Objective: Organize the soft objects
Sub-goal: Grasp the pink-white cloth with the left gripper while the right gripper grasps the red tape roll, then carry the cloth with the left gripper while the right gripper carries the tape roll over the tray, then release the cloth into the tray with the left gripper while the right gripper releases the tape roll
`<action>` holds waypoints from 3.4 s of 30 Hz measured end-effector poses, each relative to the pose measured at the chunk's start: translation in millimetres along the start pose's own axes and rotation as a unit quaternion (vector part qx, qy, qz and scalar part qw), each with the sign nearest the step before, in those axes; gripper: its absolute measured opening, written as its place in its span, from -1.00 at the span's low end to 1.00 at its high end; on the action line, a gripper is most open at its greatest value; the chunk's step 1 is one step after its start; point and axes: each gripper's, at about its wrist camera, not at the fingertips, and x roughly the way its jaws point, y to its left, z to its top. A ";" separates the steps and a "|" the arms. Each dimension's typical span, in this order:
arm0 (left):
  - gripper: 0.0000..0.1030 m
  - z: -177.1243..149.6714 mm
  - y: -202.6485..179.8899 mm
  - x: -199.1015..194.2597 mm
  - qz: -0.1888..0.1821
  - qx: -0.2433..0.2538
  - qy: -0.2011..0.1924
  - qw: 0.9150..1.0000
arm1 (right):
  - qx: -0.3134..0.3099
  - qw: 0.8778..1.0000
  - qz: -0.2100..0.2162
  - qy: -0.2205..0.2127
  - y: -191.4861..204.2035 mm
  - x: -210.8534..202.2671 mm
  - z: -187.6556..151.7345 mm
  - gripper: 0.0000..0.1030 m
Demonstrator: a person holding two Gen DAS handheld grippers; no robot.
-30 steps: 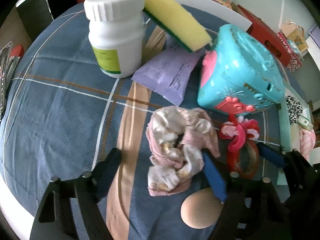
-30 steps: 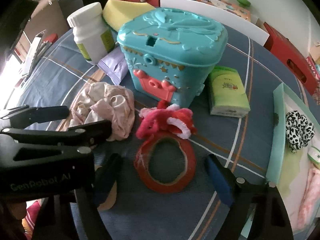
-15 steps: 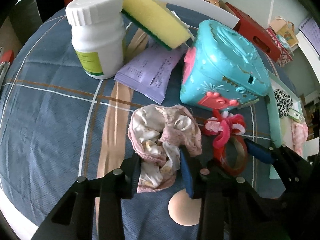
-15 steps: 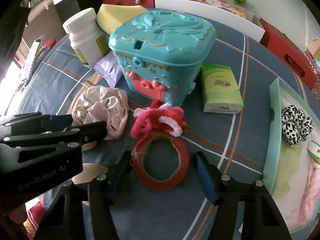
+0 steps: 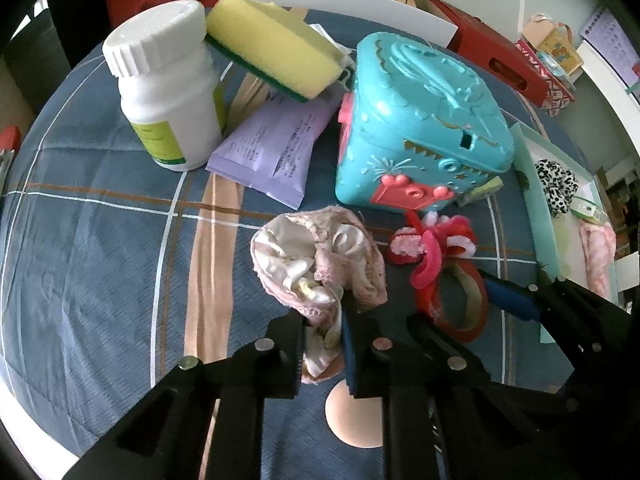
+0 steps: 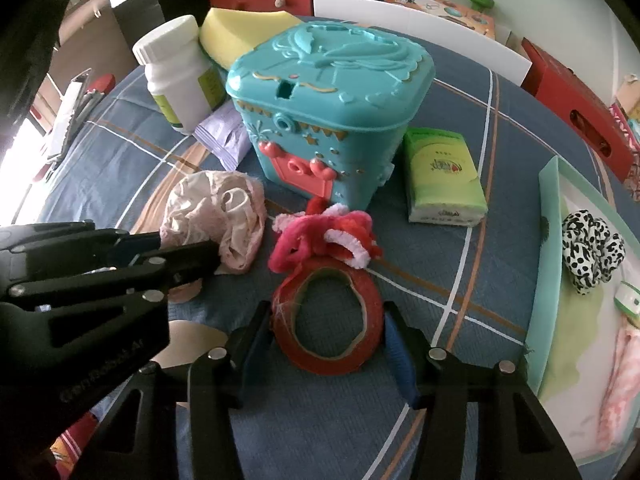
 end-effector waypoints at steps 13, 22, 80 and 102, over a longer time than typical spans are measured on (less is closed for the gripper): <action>-0.72 0.4 -15.5 -32.9 -0.006 0.015 -0.038 0.999 | 0.009 1.000 -0.002 -0.010 -2.5 -15.4 -4.6 0.08; -0.72 -0.2 -8.3 -74.8 -0.004 0.016 -0.082 0.996 | 0.020 0.999 -0.007 -0.048 -4.4 -44.5 -6.0 0.08; -0.72 -23.9 -207.0 -58.0 -0.050 0.218 -0.111 0.968 | 0.325 0.935 -0.120 -0.076 -226.1 -108.2 -101.4 0.08; -0.45 -22.2 -222.3 -29.4 -0.066 0.218 -0.080 0.970 | 0.322 0.940 -0.105 -0.035 -227.3 -83.8 -102.1 0.08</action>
